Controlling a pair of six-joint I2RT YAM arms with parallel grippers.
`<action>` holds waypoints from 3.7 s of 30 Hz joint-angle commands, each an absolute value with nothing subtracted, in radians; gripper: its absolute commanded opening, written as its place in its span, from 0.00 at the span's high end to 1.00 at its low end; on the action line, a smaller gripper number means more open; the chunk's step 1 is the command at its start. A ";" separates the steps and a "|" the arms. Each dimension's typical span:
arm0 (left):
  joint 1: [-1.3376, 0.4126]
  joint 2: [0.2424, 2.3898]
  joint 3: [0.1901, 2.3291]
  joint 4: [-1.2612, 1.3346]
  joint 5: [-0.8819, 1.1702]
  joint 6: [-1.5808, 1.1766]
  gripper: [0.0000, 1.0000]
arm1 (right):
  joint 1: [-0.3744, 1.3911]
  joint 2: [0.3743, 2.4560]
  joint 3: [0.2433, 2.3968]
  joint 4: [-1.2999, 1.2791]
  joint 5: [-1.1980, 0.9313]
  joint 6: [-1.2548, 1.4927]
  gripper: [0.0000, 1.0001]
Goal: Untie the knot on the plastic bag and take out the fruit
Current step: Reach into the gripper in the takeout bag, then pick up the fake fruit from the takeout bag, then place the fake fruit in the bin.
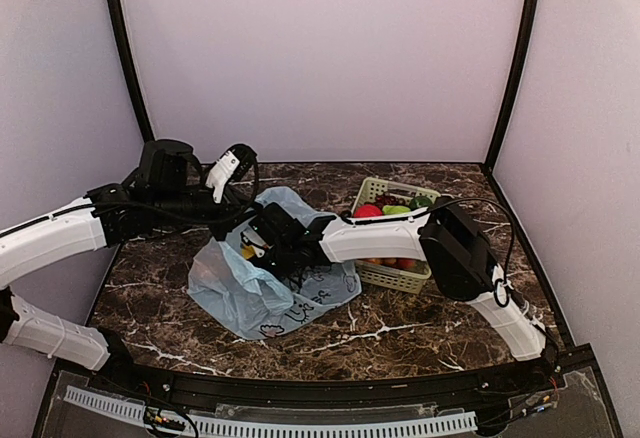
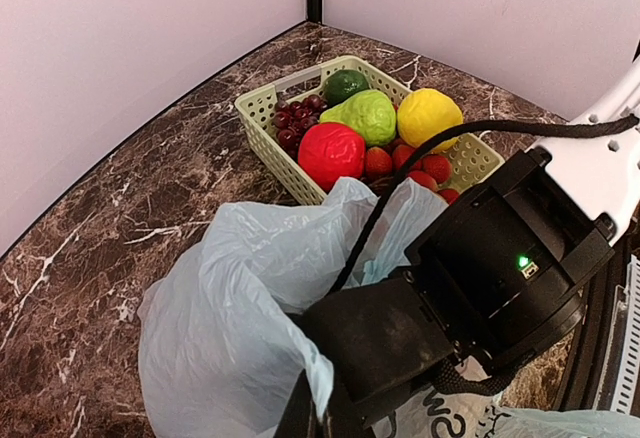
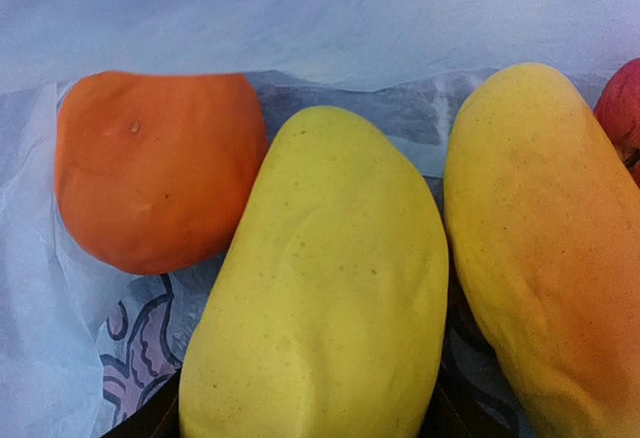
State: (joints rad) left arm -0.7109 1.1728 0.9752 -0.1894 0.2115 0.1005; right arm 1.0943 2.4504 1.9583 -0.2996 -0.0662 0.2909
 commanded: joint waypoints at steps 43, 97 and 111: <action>-0.522 1.118 0.947 -0.342 -0.048 0.117 0.99 | 1.102 1.563 1.097 0.353 -0.159 0.230 0.44; -0.474 0.961 0.876 -0.250 -0.209 0.109 0.99 | 0.365 1.944 1.620 -0.581 -0.264 -0.149 0.43; -0.474 0.972 0.877 -0.251 -0.210 0.113 0.99 | 0.365 2.000 1.672 -0.655 -0.292 -0.202 0.26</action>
State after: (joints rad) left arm -0.4786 0.9699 0.8928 -0.2577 -0.2173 0.1020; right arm 0.3702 1.9846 1.6402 -0.6411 -0.2886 -0.1841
